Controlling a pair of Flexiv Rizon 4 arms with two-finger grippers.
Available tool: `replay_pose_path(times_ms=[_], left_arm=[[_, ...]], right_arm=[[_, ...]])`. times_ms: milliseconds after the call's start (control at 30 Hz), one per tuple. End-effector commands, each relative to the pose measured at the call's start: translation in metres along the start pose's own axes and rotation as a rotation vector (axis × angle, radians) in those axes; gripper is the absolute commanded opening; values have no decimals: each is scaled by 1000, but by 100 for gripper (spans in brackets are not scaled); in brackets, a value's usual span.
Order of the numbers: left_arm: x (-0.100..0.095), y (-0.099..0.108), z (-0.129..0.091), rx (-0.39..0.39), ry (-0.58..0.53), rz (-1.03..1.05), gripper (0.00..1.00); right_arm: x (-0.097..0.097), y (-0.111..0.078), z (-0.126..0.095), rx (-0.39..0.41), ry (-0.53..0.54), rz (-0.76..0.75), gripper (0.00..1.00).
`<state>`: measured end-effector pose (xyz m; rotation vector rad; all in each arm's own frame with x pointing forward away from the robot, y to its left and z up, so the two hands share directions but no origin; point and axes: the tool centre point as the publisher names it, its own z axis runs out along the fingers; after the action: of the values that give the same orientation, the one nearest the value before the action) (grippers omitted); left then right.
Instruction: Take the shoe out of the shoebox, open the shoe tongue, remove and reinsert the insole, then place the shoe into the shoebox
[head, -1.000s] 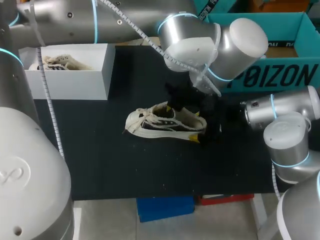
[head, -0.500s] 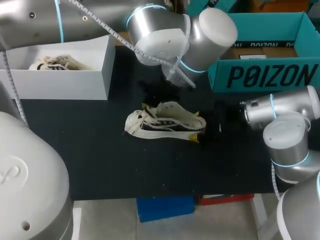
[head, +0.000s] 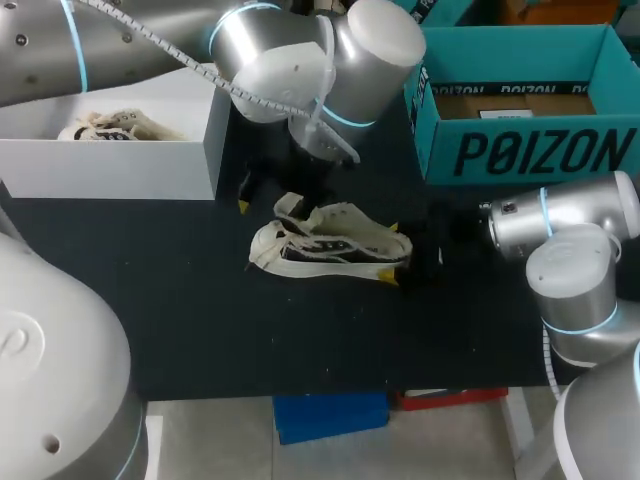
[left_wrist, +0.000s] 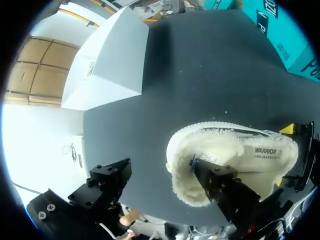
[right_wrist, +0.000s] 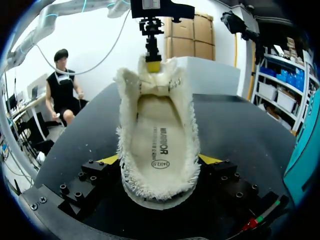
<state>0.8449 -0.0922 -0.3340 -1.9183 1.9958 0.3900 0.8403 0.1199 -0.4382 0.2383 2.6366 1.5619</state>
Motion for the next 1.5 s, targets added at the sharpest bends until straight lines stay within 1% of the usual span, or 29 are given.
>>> replay_pose_path(times_ms=[33, 267, 400, 533, 600, 633, 700, 767, 833, 900, 967, 1000, 1033, 1067, 1100, 1133, 1167, 1233, 1267, 1300, 1333, 1367, 1433, 1500], left_arm=[[-3, -1, 11, -17, 43, 6, 100], [-3, 2, 26, -46, 34, 10, 100], [0, 3, 33, -58, 20, 13, 100], [0, 3, 32, -54, 21, 16, 100], [-3, 2, 26, -38, 45, 19, 100], [-6, 1, 22, -35, 72, 27, 100], [-12, 0, 8, -3, 135, 50, 100], [-19, -4, -9, -15, 261, 83, 100], [-25, -6, -28, 53, 315, 118, 100], [-29, -8, -48, 91, 400, 184, 100], [-29, -9, -65, 101, 503, 297, 37], [-27, -9, -72, 85, 570, 403, 0], [-24, -9, -78, 84, 618, 516, 0], [-20, -6, -83, 87, 659, 672, 0], [-14, -3, -87, 109, 694, 859, 0], [-10, 1, -90, 129, 702, 1003, 0], [-6, 4, -91, 147, 700, 1092, 0], [7, 10, -91, 209, 647, 1338, 0], [13, 13, -93, 198, 641, 1378, 0], [19, 13, -94, 207, 627, 1417, 0], [26, 14, -94, 230, 603, 1454, 0], [31, 15, -95, 237, 587, 1490, 0], [42, 16, -98, 296, 526, 1555, 0], [42, 16, -98, 308, 528, 1619, 0]], right_arm=[[0, -1, 2, 1, -1, 1, 0], [0, -1, 2, 1, -1, 1, 0], [0, -1, 2, 1, -1, 1, 0], [0, -1, 2, 1, -1, 1, 0], [0, -1, 2, 1, -1, 1, 0], [0, -1, 2, 1, -1, 1, 0], [0, -1, 2, 1, -1, 1, 0], [0, -1, 2, 1, -1, 1, 0], [0, -1, 2, 1, -1, 1, 0], [0, -1, 2, 1, -1, 1, 0], [0, -1, 2, 1, -1, 1, 0], [0, -1, 2, 1, -1, 1, 0], [0, -1, 2, 1, -1, 1, 0], [0, -1, 2, 1, -1, 1, 0], [0, -1, 2, 1, -1, 1, 0], [0, -1, 2, 1, -1, 1, 0], [0, -1, 2, 1, -1, 1, 0], [0, -1, 2, 1, -1, 1, 0], [0, -1, 2, 1, -1, 1, 0], [0, -1, 2, 1, -1, 1, 0], [0, -1, 2, 1, -1, 1, 0], [0, -1, 2, 1, -1, 1, 0], [0, -1, 2, 1, -1, 1, 0], [0, -1, 2, 1, -1, 1, 0]])
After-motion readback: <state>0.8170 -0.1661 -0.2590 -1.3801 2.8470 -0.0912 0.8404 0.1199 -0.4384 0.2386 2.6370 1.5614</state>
